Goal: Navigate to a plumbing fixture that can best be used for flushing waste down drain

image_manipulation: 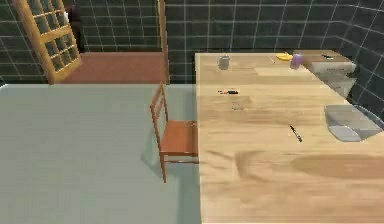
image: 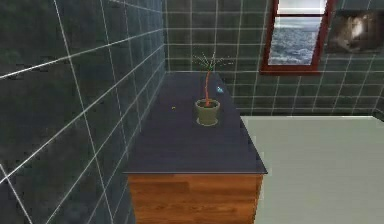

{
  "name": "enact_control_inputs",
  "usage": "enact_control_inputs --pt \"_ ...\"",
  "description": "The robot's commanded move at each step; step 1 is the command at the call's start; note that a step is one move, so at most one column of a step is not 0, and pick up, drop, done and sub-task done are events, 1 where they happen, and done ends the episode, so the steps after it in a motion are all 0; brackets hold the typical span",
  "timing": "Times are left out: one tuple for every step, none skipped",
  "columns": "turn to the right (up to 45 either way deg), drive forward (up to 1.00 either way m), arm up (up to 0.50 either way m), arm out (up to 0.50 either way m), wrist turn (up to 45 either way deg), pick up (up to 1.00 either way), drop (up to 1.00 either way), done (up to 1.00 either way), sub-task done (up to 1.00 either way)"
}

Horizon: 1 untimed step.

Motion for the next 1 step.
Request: enact_control_inputs --pt "45.0 0.0 0.0 0.0 0.0 0.0 0.0 0.0 0.0"
